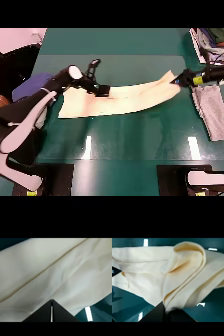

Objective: Fold the shirts.

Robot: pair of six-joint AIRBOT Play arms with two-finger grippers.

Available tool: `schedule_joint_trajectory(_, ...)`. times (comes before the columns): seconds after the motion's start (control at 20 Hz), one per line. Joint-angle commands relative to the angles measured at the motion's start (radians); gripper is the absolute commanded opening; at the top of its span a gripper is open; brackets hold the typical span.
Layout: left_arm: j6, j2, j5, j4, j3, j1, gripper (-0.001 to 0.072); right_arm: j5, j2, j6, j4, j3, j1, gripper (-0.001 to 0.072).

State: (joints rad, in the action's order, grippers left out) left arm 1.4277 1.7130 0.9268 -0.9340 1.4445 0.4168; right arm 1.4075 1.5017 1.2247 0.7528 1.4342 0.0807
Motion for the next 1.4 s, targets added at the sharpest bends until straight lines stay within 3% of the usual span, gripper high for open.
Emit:
schedule_joint_trajectory(0.0, 0.023, 0.120, 0.013, 0.000, 0.138, 0.080, 0.0024, 0.014, -0.060, 0.082, -0.002, 0.146, -0.088, 0.0014)
schedule_joint_trajectory(0.25, 0.040, 0.190, 0.005, 0.001, 0.195, 0.124, 0.0024, 0.017, -0.056, 0.106, -0.003, 0.298, -0.245, 0.0014)
schedule_joint_trajectory(0.6, 0.039, 0.183, -0.011, -0.006, 0.195, 0.095, 0.0024, -0.064, -0.039, 0.108, -0.053, 0.343, -0.396, 0.0016)
schedule_joint_trajectory(0.9, 0.029, -0.016, 0.097, -0.110, 0.203, -0.157, 0.0024, -0.173, 0.047, 0.006, -0.221, 0.343, -0.559, 0.0015)
schedule_joint_trajectory(1.15, 0.004, -0.246, 0.140, -0.251, 0.203, -0.412, 0.0025, -0.395, 0.219, -0.087, -0.272, 0.344, -0.801, 0.0024)
schedule_joint_trajectory(1.35, 0.004, -0.333, 0.143, -0.253, 0.203, -0.548, 0.0025, -0.420, 0.392, -0.195, -0.222, 0.491, -0.924, 0.0433)
